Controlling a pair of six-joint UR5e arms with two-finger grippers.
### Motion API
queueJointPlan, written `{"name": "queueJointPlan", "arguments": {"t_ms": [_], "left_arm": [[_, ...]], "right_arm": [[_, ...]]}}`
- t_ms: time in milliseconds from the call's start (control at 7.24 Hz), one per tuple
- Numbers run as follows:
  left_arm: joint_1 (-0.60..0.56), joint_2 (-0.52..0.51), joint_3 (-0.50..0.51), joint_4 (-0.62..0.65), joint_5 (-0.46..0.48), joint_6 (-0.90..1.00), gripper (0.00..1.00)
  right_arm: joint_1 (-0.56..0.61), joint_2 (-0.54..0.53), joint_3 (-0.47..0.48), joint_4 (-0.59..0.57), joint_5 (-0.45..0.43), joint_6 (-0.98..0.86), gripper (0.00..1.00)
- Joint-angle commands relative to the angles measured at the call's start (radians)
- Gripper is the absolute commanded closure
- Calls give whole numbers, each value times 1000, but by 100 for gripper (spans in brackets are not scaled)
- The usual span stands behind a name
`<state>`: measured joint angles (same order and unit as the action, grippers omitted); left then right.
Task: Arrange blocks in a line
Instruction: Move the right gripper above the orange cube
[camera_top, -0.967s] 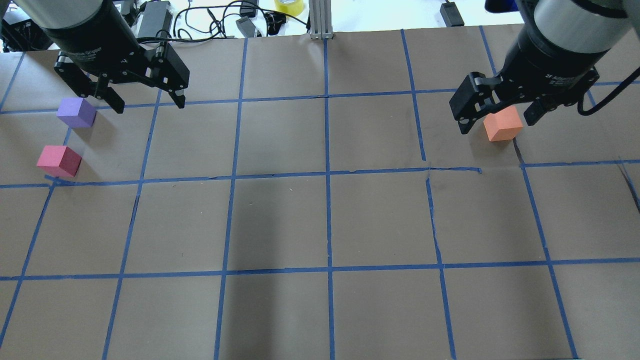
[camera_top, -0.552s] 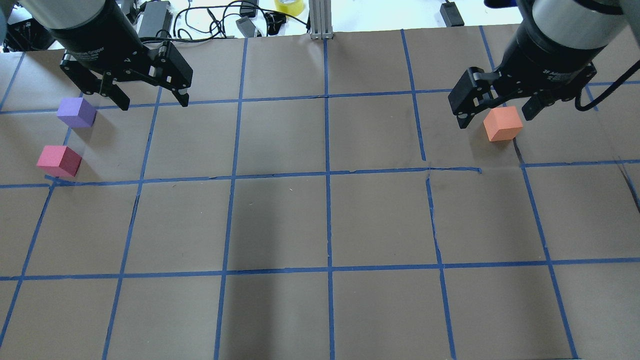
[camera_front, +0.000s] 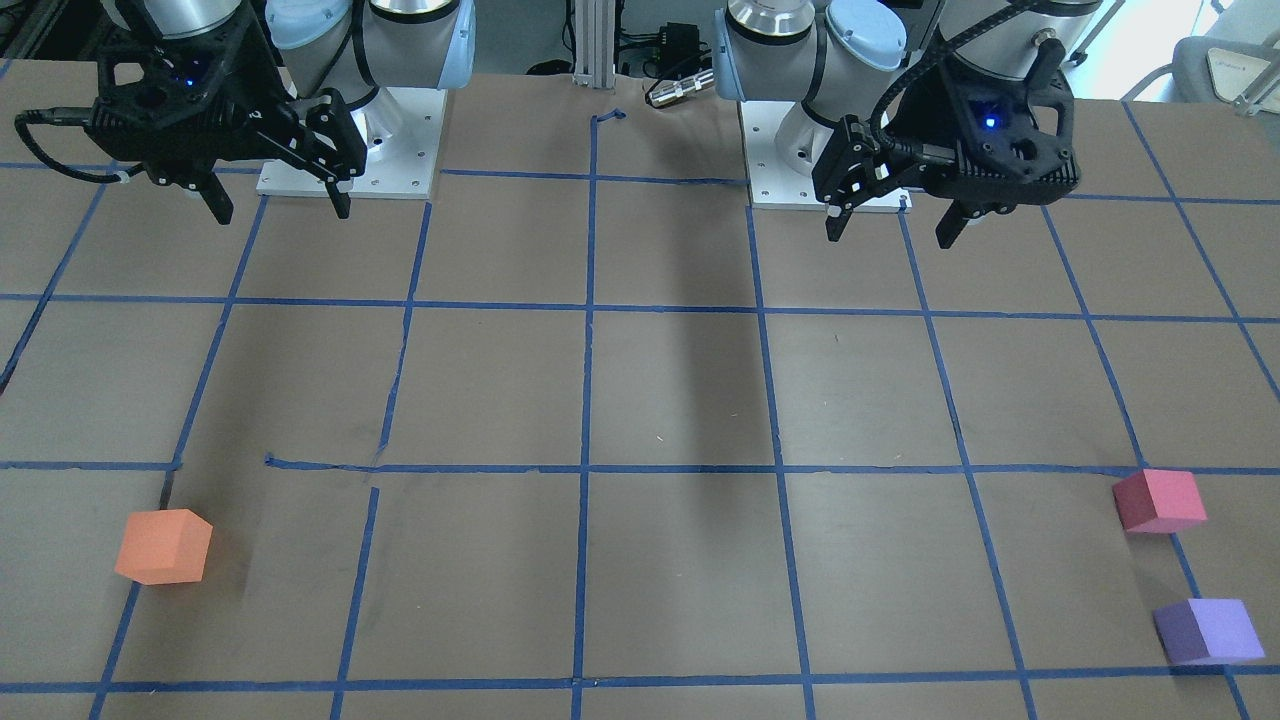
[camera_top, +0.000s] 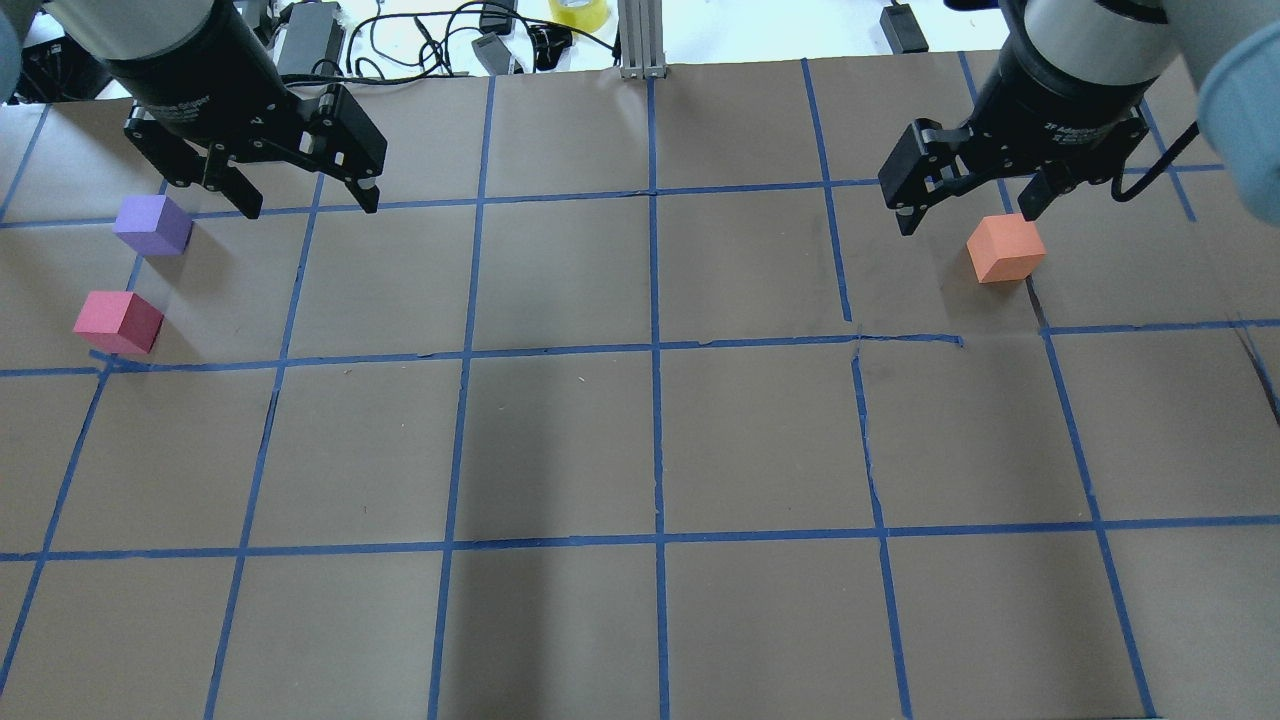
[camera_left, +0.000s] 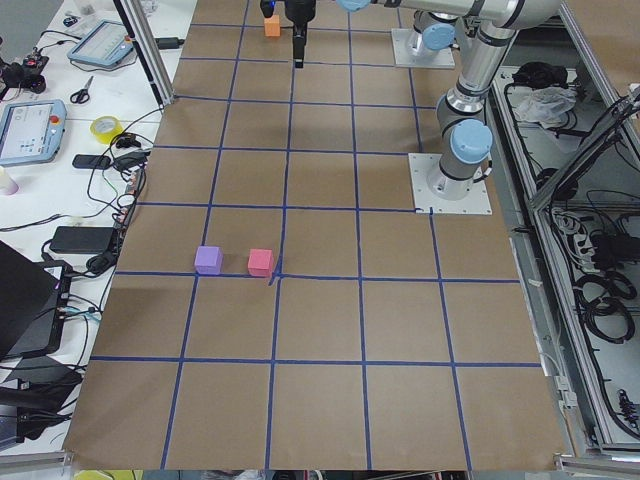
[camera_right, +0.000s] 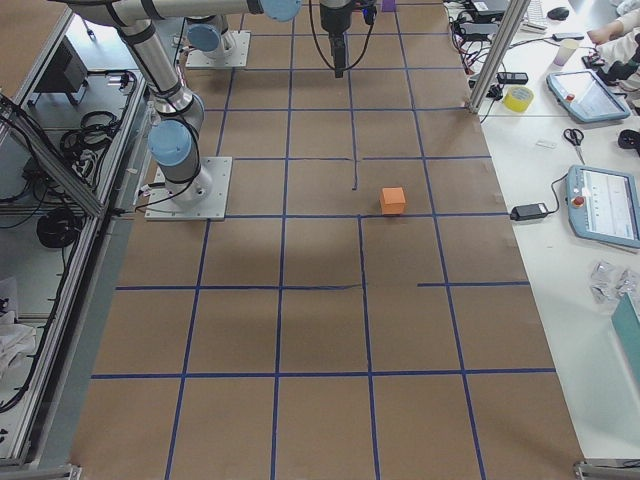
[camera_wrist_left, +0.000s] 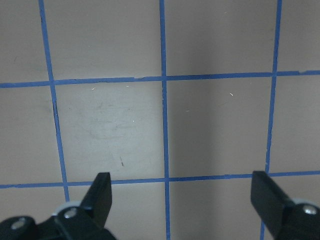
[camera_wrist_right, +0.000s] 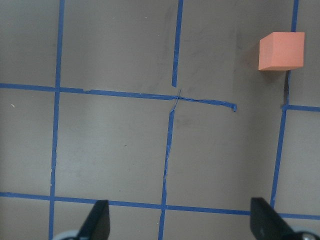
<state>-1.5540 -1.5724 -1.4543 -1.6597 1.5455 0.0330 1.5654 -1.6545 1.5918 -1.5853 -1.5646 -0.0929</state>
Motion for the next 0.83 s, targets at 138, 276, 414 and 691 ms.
{"name": "queueJointPlan", "arguments": {"t_ms": [138, 276, 414, 691], "left_arm": [[0, 3, -1, 0, 1, 4, 0], [0, 3, -1, 0, 2, 4, 0], [2, 3, -1, 0, 5, 4, 0], [2, 8, -11, 0, 4, 4, 0]], "right_arm": [[-2, 7, 1, -4, -11, -10, 0], [-10, 33, 1, -11, -14, -14, 0], [-31, 92, 1, -43, -44, -15, 0], [-118, 203, 2, -230, -54, -18, 0]]}}
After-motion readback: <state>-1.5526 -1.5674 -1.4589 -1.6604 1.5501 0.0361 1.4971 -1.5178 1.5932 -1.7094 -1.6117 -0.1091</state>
